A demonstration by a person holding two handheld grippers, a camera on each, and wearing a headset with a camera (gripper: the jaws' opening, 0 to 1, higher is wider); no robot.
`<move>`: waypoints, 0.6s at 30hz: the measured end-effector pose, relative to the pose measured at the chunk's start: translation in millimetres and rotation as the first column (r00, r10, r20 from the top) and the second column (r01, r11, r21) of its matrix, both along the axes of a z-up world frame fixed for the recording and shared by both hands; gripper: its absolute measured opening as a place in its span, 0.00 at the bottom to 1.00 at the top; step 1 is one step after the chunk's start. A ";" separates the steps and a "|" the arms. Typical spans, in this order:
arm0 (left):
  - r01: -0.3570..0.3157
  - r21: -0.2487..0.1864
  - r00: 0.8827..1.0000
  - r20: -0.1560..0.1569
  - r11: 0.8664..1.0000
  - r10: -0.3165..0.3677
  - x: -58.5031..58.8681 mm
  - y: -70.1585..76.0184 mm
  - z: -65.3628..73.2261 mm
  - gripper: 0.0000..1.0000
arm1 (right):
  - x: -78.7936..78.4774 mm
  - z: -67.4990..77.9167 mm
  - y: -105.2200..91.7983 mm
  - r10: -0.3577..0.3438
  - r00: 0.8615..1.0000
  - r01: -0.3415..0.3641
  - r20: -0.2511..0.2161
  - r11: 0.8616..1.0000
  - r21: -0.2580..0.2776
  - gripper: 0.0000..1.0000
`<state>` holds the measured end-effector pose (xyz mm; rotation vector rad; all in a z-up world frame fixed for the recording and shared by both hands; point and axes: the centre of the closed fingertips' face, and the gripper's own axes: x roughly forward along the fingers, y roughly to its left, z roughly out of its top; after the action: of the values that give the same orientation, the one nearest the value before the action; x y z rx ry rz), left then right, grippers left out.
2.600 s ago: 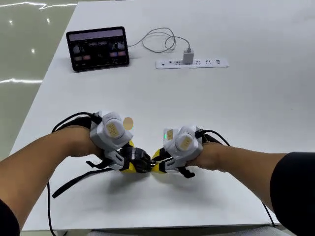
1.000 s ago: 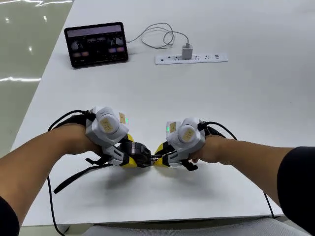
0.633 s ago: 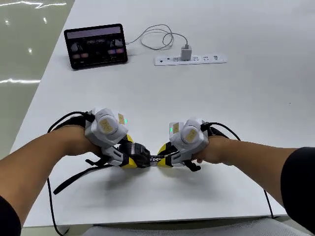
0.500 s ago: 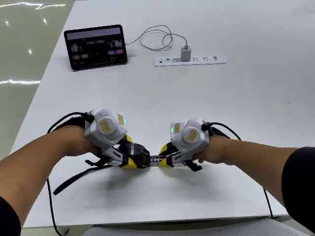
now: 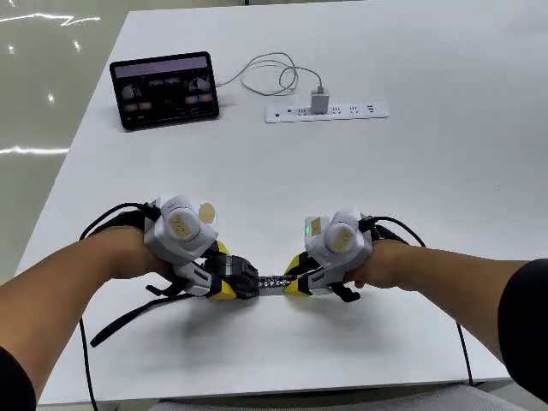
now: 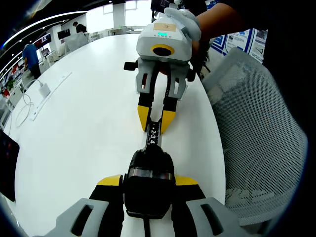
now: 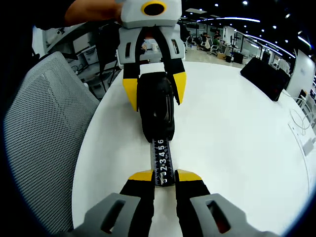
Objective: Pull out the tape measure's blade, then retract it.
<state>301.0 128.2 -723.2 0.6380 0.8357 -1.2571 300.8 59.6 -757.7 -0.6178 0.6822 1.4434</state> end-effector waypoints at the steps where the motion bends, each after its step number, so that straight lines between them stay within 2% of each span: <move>1: 0.000 0.000 1.000 0.000 1.000 0.000 0.0 0.0 0.0 0.33 | -0.1 0.0 -1.0 -0.002 1.000 0.002 -0.001 1.000 -0.002 0.11; 18: 0.000 -0.006 1.000 0.004 1.000 0.000 0.6 -0.1 -0.7 0.33 | -0.8 0.1 -16.2 -0.023 1.000 0.023 -0.003 1.000 -0.007 0.11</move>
<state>301.5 128.1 -723.9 0.6357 0.8282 -1.2576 300.0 43.4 -757.6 -0.6112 0.6951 1.4213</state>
